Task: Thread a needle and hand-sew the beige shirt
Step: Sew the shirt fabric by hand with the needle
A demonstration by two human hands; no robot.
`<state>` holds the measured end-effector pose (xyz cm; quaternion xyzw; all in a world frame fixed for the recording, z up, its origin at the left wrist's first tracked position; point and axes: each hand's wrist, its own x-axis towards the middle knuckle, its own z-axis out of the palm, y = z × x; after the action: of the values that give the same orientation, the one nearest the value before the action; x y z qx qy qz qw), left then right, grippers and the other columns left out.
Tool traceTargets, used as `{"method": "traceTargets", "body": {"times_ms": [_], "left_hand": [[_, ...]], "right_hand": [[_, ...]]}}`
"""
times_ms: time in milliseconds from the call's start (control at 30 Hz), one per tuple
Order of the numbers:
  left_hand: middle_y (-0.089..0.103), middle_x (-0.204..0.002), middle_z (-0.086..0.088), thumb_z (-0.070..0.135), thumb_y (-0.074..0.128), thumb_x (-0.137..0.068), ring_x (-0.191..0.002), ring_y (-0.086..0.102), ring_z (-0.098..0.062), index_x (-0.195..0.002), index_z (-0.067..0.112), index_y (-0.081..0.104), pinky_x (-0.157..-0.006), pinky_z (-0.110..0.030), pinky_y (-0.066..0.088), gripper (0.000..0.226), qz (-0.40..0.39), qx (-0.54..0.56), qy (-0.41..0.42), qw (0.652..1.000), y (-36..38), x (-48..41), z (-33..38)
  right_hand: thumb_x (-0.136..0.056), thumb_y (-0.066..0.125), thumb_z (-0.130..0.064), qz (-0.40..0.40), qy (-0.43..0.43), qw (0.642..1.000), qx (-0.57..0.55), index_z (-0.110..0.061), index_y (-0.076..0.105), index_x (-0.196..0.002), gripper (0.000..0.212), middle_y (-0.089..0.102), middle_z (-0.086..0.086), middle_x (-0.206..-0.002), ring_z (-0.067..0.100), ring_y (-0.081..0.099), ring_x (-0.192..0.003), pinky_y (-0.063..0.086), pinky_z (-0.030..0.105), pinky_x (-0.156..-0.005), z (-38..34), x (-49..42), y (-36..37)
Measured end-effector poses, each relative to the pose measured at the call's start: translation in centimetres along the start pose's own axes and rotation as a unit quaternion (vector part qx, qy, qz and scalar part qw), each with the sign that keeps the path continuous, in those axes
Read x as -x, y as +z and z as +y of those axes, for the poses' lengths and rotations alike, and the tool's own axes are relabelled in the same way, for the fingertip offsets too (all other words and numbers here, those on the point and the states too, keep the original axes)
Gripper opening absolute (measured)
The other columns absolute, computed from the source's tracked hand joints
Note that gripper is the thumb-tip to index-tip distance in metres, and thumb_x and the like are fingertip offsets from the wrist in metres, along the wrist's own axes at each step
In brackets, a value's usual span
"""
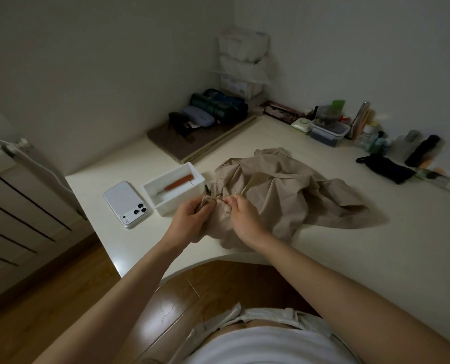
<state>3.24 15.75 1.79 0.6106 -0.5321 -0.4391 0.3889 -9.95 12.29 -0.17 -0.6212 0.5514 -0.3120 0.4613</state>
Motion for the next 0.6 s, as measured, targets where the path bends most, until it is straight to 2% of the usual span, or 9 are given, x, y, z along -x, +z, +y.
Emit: {"method": "traceTargets", "body": {"times_ms": [67,100,200,267,367,433,533,600], "left_hand": [[0.062,-0.090,-0.018,0.020,0.049,-0.098,-0.079,0.057,-0.026,-0.106,0.000,0.061,-0.070,-0.036,0.047,0.024,0.010,-0.003,0.006,1.000,-0.1,0.0,-0.1],[0.064,-0.092,-0.011,0.020,0.051,-0.097,-0.082,0.059,-0.021,-0.107,0.005,0.060,-0.071,-0.034,0.050,0.020,0.019,-0.005,0.010,1.000,-0.1,0.1,-0.2],[0.064,-0.091,-0.003,0.019,0.051,-0.097,-0.080,0.059,-0.014,-0.098,0.020,0.050,-0.064,-0.028,0.050,0.002,0.049,0.017,0.009,0.999,-0.1,0.1,-0.6],[0.061,-0.087,-0.003,0.016,0.050,-0.097,-0.077,0.055,-0.013,-0.089,0.021,0.048,-0.061,-0.021,0.045,0.010,0.066,0.015,0.007,0.998,0.1,0.0,-0.7],[0.058,-0.085,0.000,0.012,0.049,-0.096,-0.076,0.052,-0.012,-0.089,0.021,0.052,-0.057,-0.018,0.041,0.012,0.067,0.028,-0.015,0.997,0.2,-0.1,-0.8],[0.060,-0.090,0.001,0.017,0.051,-0.096,-0.079,0.055,-0.012,-0.099,0.020,0.055,-0.059,-0.017,0.044,0.005,0.056,0.041,-0.034,0.997,0.3,-0.1,-0.8],[0.061,-0.103,-0.001,0.025,0.055,-0.095,-0.087,0.059,-0.012,-0.114,0.022,0.055,-0.061,-0.019,0.048,0.019,0.035,0.044,-0.047,0.997,0.2,-0.1,-0.9],[0.060,-0.105,-0.003,0.024,0.057,-0.094,-0.089,0.059,-0.016,-0.110,0.024,0.057,-0.062,-0.020,0.049,0.016,0.030,0.036,-0.030,0.998,0.2,0.0,-0.9]], "right_hand": [[-0.104,0.027,-0.023,0.001,0.006,1.000,-0.006,-0.006,0.054,-0.119,0.034,0.058,0.005,-0.109,0.004,0.050,-0.088,0.038,0.000,-0.058,0.3,-0.1,-0.1],[-0.104,0.027,-0.023,0.002,0.008,1.000,-0.008,-0.006,0.054,-0.118,0.035,0.057,0.003,-0.107,0.005,0.050,-0.089,0.037,-0.001,-0.058,0.5,-0.1,-0.2],[-0.104,0.028,-0.023,0.001,0.014,1.000,-0.009,-0.005,0.056,-0.114,0.035,0.055,-0.004,-0.091,0.001,0.050,-0.074,0.036,0.001,-0.053,0.9,-0.2,-0.5],[-0.104,0.028,-0.025,0.000,0.018,1.000,-0.011,-0.006,0.056,-0.111,0.035,0.053,-0.008,-0.081,-0.002,0.048,-0.067,0.037,0.002,-0.050,1.2,-0.3,-0.6],[-0.104,0.029,-0.026,-0.004,0.018,1.000,-0.020,-0.006,0.057,-0.111,0.035,0.053,-0.007,-0.080,-0.001,0.048,-0.065,0.038,0.004,-0.050,1.6,-0.3,-0.6],[-0.103,0.030,-0.026,-0.007,0.017,1.000,-0.019,-0.007,0.057,-0.110,0.034,0.056,-0.005,-0.083,-0.001,0.050,-0.067,0.039,0.005,-0.052,1.7,-0.3,-0.7],[-0.103,0.030,-0.026,-0.010,0.011,1.000,-0.014,-0.008,0.058,-0.110,0.034,0.060,0.001,-0.095,-0.001,0.053,-0.077,0.041,0.005,-0.061,1.7,-0.2,-0.9],[-0.103,0.030,-0.025,-0.013,0.008,1.000,-0.013,-0.008,0.057,-0.110,0.033,0.058,-0.002,-0.091,-0.003,0.052,-0.076,0.040,0.002,-0.059,1.6,-0.2,-1.0]]}}
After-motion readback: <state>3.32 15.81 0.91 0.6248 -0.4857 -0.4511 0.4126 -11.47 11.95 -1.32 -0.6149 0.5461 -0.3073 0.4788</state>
